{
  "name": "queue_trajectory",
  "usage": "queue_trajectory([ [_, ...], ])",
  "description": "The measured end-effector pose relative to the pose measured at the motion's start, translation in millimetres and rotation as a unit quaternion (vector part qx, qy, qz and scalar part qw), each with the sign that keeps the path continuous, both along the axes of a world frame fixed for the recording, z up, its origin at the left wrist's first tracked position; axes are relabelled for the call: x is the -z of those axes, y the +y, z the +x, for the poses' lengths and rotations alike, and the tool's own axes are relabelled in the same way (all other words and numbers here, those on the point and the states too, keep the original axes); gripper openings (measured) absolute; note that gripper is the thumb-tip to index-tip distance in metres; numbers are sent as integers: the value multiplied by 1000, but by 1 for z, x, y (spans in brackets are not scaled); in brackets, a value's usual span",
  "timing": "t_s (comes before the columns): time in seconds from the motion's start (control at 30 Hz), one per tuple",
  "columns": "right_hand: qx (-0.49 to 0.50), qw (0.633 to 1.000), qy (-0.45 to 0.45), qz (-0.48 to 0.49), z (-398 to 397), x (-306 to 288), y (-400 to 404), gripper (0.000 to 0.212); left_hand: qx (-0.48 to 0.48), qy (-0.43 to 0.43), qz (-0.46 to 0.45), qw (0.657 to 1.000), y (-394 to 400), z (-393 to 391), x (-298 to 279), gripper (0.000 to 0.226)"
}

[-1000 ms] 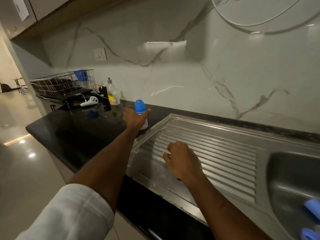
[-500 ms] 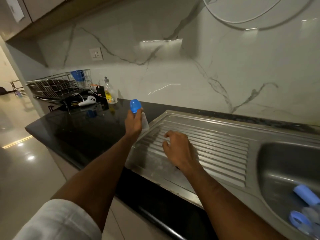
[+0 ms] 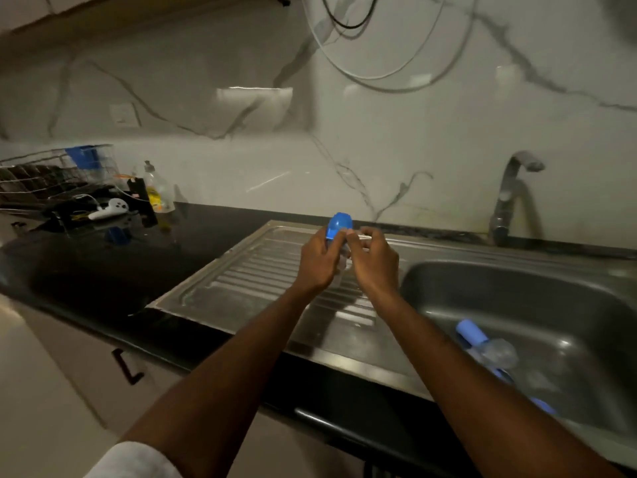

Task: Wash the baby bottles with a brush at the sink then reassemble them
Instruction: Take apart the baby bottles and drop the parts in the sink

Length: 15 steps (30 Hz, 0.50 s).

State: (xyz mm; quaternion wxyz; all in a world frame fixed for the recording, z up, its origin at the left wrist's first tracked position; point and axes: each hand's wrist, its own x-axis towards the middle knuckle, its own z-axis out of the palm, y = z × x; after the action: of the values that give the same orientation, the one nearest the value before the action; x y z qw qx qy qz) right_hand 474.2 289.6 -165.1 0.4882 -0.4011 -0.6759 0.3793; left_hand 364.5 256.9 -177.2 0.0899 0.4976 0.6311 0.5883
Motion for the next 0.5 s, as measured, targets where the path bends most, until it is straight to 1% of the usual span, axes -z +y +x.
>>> queue_trajectory([
  [0.07, 21, 1000, 0, -18, 36, -2, 19, 45, 25, 58, -7, 998, 21, 34, 6, 51],
  [0.13, 37, 999, 1, -22, 65, -1, 33, 55, 43, 118, 2, 992, 33, 67, 10, 48],
  [0.17, 50, 999, -2, -17, 86, 1, 39, 60, 60, 134, 8, 989, 39, 90, 11, 49],
  [0.2, 61, 998, -8, -7, 103, 2, 43, 60, 74, 142, 13, 987, 43, 109, 12, 52],
  [0.23, 72, 997, -14, 5, 122, 5, 48, 55, 86, 143, 12, 986, 49, 127, 15, 55],
  [0.3, 82, 996, -21, 18, 156, 11, 58, 42, 111, 129, 4, 985, 61, 154, 25, 52],
  [0.37, 74, 997, -30, 17, 179, 19, 66, 39, 136, 121, -8, 983, 74, 168, 36, 47],
  [0.4, 72, 997, -35, 12, 190, 25, 71, 38, 149, 119, -23, 981, 80, 174, 41, 49],
  [0.5, 85, 996, -29, 9, 216, 40, 86, 36, 182, 127, -103, 970, 94, 189, 48, 70],
])
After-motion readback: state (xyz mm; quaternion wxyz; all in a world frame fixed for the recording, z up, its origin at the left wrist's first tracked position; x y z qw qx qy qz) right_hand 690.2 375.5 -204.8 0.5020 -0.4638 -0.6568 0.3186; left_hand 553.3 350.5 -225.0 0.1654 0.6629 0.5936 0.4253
